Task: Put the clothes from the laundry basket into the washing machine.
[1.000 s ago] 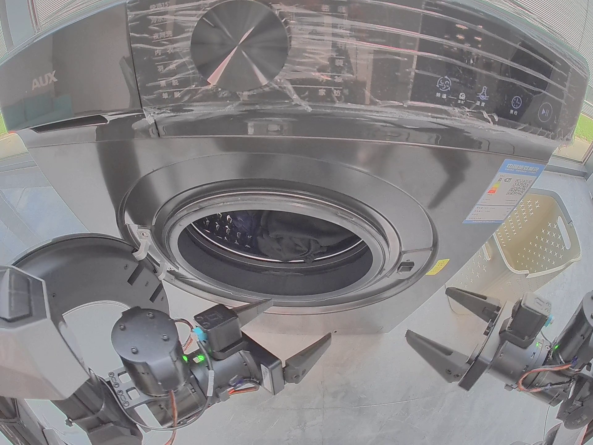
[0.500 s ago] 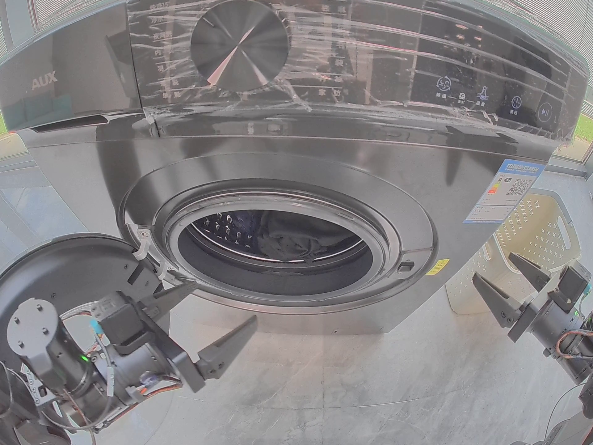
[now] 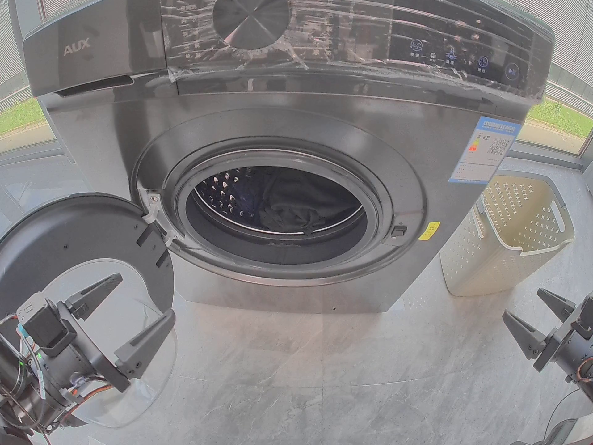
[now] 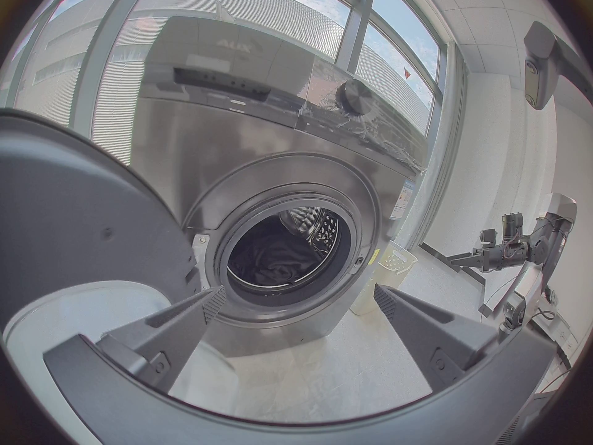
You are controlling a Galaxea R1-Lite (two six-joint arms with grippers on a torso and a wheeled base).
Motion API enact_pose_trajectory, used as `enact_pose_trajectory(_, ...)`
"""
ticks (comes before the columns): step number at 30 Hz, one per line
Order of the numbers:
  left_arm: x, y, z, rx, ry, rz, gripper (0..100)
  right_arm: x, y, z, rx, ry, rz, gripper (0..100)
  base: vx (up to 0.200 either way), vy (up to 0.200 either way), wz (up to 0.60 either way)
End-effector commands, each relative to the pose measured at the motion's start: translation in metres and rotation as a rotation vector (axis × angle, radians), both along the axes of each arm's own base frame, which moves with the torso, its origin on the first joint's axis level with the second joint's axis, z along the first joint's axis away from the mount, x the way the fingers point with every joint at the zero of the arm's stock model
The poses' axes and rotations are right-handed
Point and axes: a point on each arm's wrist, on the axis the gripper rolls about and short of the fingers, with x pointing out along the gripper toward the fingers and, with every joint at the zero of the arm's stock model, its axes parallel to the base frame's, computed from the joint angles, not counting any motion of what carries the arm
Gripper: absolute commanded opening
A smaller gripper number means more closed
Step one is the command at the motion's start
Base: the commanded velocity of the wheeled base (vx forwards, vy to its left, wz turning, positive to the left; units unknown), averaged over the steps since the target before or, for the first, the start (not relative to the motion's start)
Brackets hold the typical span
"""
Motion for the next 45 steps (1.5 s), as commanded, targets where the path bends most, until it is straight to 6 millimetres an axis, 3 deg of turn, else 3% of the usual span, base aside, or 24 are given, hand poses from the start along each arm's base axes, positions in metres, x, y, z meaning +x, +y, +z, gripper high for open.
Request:
enact_pose_trajectory(1, -0.018, 0.02, 0.005, -0.03, -0.056, 0.057, 100, -0.023, -0.014, 0.001, 0.032, -0.064, -0.044, 100, -0.2, 0.0, 0.0)
enact_pose_trajectory(10, -0.046, 0.048, -0.007, 0.052, -0.023, 0.208, 100, -0.052, -0.03, -0.006, 0.036, -0.113, -0.126, 100, -0.2, 0.0, 0.0)
enact_pose_trajectory(18, -0.071, 0.061, -0.019, 0.046, 0.0, 0.272, 100, -0.078, -0.039, -0.03, 0.012, -0.063, -0.192, 100, -0.2, 0.0, 0.0)
enact_pose_trajectory(25, -0.103, 0.071, -0.045, 0.012, 0.027, 0.298, 100, -0.102, -0.043, -0.059, 0.0, -0.032, -0.196, 100, -0.171, 0.0, 0.0)
enact_pose_trajectory(29, -0.118, 0.073, -0.06, 0.017, 0.012, 0.342, 100, -0.102, -0.043, -0.058, 0.01, -0.038, -0.218, 100, -0.1, 0.0, 0.0)
enact_pose_trajectory(38, -0.125, 0.07, -0.075, 0.089, 0.036, 0.53, 100, -0.102, -0.042, -0.059, -0.01, -0.04, -0.309, 100, -0.089, 0.0, 0.0)
enact_pose_trajectory(41, -0.127, 0.071, -0.08, 0.096, 0.059, 0.515, 100, -0.11, -0.039, -0.061, -0.053, -0.115, -0.383, 100, 0.0, 0.0, 0.0)
enact_pose_trajectory(45, -0.127, 0.071, -0.08, 0.085, 0.059, 0.517, 100, -0.109, -0.039, -0.065, -0.059, -0.095, -0.306, 100, 0.0, 0.0, 0.0)
